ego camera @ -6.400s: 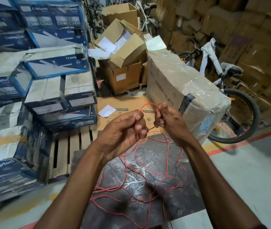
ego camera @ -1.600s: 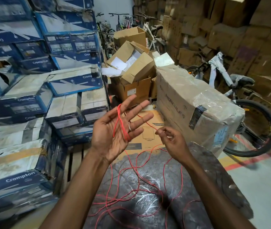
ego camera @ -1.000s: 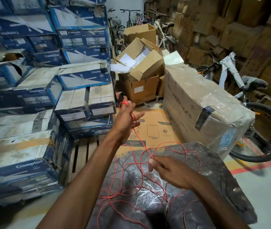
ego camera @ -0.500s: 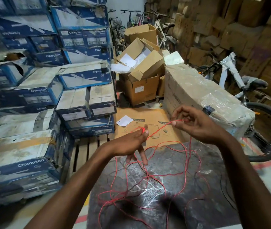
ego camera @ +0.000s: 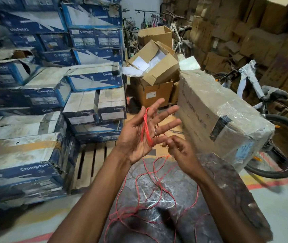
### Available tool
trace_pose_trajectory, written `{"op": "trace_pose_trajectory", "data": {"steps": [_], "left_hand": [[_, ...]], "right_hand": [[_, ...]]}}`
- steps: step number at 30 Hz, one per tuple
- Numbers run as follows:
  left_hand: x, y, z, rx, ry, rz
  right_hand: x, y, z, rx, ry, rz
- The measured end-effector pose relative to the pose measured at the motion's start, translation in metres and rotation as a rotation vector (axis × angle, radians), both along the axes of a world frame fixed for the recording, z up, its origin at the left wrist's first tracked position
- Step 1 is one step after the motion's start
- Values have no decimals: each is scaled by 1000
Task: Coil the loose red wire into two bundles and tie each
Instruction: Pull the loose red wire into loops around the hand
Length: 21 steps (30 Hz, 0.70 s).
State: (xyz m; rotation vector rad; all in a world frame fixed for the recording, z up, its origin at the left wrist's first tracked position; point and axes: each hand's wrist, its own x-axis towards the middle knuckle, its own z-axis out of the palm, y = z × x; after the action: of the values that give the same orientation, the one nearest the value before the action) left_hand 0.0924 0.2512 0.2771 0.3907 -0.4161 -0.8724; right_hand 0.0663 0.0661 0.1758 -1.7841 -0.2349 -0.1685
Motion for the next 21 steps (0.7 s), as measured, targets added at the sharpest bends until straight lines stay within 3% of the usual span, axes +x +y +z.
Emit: {"op": "trace_pose_trajectory", "data": {"steps": [6,10,13,17,21], "left_hand": [[13,-12,-3,197,59,398],[22,-17,3,347,-28,576],[32,-17,8,690,-301,709],[29,-21,-3,1117,-841,802],[23,-17,-29,1378,-1197,613]], "right_hand": [[-23,0,-8,-164,13,-104],[-40,-3,-12,-317,66,-3],[-51,-5,-5,-505,96,119],[-55,-13,14,-680,19,176],[-50,-27,37,-818,-40,152]]}}
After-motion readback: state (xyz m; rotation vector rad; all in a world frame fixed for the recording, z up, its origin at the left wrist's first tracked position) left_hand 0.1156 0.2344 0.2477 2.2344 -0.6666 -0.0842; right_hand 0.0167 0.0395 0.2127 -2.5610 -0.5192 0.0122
